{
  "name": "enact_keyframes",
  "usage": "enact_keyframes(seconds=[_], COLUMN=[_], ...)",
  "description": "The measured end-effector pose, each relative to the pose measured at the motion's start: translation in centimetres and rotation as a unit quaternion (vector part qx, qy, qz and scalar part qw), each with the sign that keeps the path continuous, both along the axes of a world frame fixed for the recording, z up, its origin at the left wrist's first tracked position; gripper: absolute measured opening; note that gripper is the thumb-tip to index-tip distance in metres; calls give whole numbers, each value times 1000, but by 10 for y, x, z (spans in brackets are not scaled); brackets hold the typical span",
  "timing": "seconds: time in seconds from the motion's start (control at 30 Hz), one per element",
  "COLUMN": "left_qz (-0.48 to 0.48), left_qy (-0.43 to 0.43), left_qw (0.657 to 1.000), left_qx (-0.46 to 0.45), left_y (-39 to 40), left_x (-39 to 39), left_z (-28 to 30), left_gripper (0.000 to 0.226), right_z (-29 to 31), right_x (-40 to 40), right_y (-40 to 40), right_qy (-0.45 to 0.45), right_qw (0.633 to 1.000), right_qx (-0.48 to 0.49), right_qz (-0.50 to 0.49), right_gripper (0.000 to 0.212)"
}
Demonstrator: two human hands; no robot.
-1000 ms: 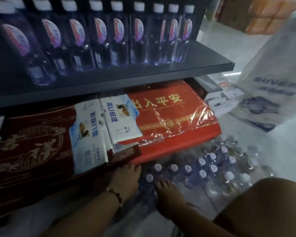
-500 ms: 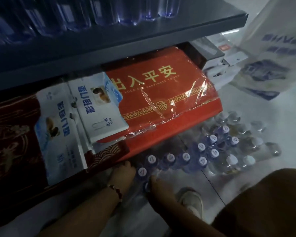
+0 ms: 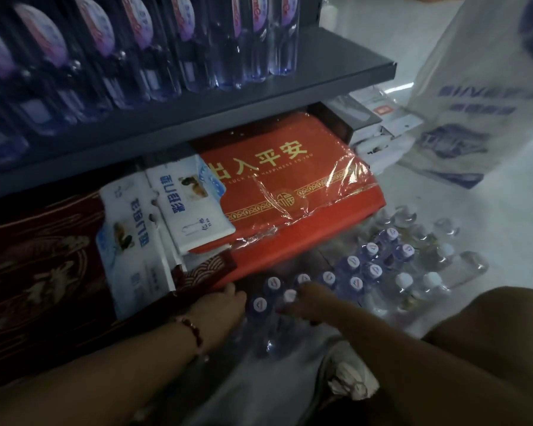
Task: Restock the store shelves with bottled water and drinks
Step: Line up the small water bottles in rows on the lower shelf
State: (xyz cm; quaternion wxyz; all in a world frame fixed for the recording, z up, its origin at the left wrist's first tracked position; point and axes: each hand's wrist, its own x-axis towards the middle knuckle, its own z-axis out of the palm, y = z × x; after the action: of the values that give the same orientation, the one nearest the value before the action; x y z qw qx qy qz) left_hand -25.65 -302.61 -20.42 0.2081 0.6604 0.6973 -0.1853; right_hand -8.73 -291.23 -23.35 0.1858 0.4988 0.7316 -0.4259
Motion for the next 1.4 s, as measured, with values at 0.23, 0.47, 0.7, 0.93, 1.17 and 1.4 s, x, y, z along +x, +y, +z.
enact_keyframes(seconds=[0.23, 0.47, 0.7, 0.93, 1.17, 1.4], left_qz=[140, 220, 347, 436, 523, 600], left_qy=[-157, -294, -434, -430, -468, -401], left_qw=[959, 845, 682, 581, 476, 506], left_qx=[191, 388, 474, 536, 530, 473], left_y=[-35, -48, -37, -33, -23, -12], left_x=[-23, -42, -71, -105, -132, -125], left_z=[89, 161, 169, 175, 175, 153], left_gripper=[20, 22, 19, 16, 20, 56], right_z=[119, 196, 201, 193, 183, 181], right_x=[15, -20, -67, -116, -150, -158], right_y=[15, -14, -41, -42, -47, -53], right_qy=[224, 408, 368, 374, 346, 348], right_qw=[970, 868, 793, 808, 796, 781], right_qx=[-84, -187, -372, -394, -424, -466], right_qz=[-49, -213, -310, -227, -257, -226], right_gripper=[49, 66, 47, 38, 67, 68])
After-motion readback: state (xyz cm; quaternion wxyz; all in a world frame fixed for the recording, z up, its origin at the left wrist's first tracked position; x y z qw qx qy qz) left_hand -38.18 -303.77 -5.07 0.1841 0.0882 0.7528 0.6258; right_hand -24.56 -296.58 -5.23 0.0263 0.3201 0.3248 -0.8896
